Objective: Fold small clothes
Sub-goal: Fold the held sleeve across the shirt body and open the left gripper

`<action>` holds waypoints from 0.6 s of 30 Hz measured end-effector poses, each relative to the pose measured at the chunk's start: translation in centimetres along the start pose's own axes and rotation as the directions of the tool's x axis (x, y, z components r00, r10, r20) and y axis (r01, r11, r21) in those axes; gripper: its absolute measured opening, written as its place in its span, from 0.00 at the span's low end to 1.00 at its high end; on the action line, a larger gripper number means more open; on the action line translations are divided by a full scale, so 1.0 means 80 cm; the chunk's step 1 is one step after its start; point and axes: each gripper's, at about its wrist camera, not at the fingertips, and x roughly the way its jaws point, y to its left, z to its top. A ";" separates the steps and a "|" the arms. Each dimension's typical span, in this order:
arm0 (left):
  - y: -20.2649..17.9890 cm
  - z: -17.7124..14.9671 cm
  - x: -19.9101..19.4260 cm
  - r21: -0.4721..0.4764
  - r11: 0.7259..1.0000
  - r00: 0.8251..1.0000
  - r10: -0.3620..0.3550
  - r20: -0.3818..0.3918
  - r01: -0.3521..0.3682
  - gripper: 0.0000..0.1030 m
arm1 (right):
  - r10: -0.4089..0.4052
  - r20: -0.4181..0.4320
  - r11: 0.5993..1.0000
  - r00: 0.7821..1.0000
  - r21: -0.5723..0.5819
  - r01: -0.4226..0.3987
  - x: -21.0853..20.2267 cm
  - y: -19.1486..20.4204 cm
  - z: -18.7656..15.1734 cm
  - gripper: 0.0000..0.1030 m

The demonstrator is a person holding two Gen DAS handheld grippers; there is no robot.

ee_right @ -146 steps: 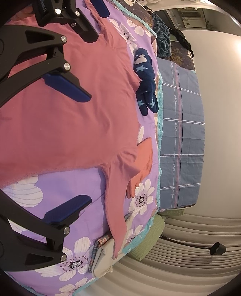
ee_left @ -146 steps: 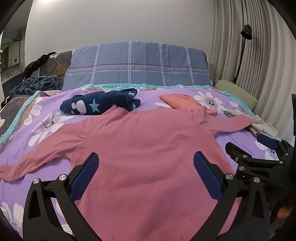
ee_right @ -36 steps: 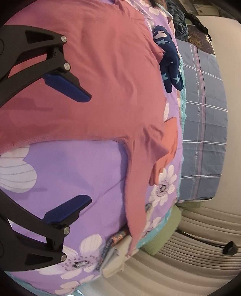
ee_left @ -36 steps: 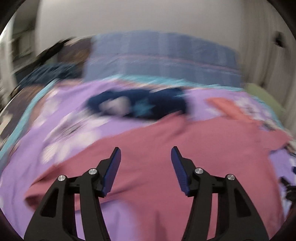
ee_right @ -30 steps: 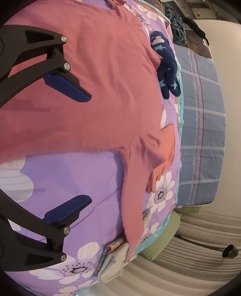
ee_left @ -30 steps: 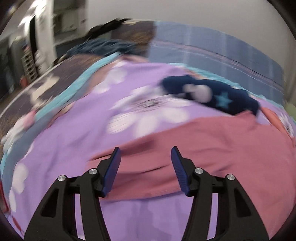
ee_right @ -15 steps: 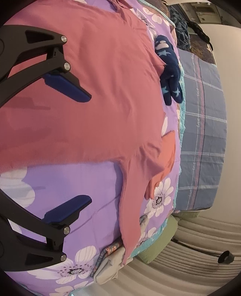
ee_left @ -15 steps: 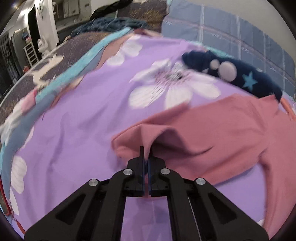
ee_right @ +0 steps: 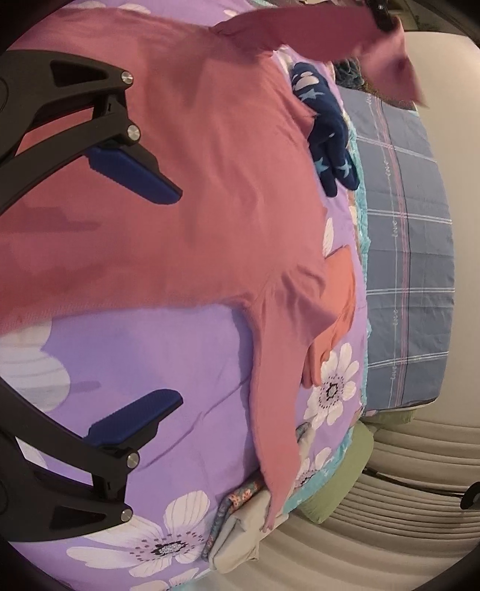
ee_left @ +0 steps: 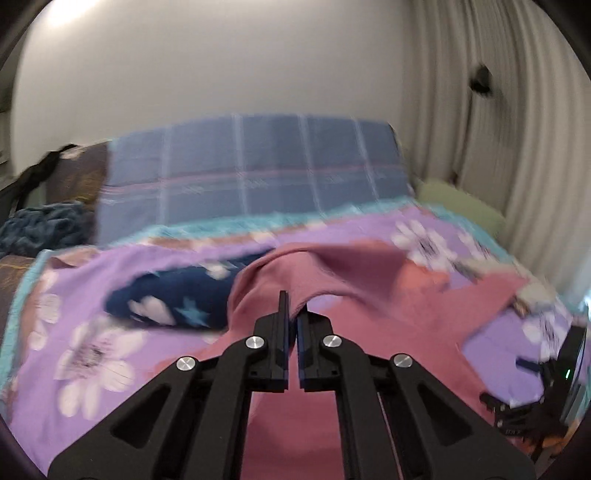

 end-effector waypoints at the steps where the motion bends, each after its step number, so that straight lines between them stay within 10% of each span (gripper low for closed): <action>1: -0.013 -0.020 0.020 0.011 1.000 0.999 -0.011 -0.043 0.011 0.11 | -0.002 -0.006 1.000 1.000 0.010 0.002 0.001 -0.006 -0.001 0.98; 8: -0.051 -0.169 0.111 0.026 0.995 0.917 -0.077 -0.391 0.094 0.34 | 0.053 -0.022 0.996 0.998 0.078 -0.051 0.005 -0.032 0.004 0.98; 11: -0.047 -0.176 0.084 0.073 0.993 0.939 -0.060 -0.339 0.090 0.52 | 0.119 -0.011 0.989 0.993 0.088 -0.118 0.006 -0.035 0.012 0.97; 18: 0.019 -0.166 0.046 0.068 0.994 0.959 0.098 -0.265 -0.082 0.57 | 0.364 -0.075 0.932 0.929 0.028 -0.363 0.046 -0.011 0.045 0.48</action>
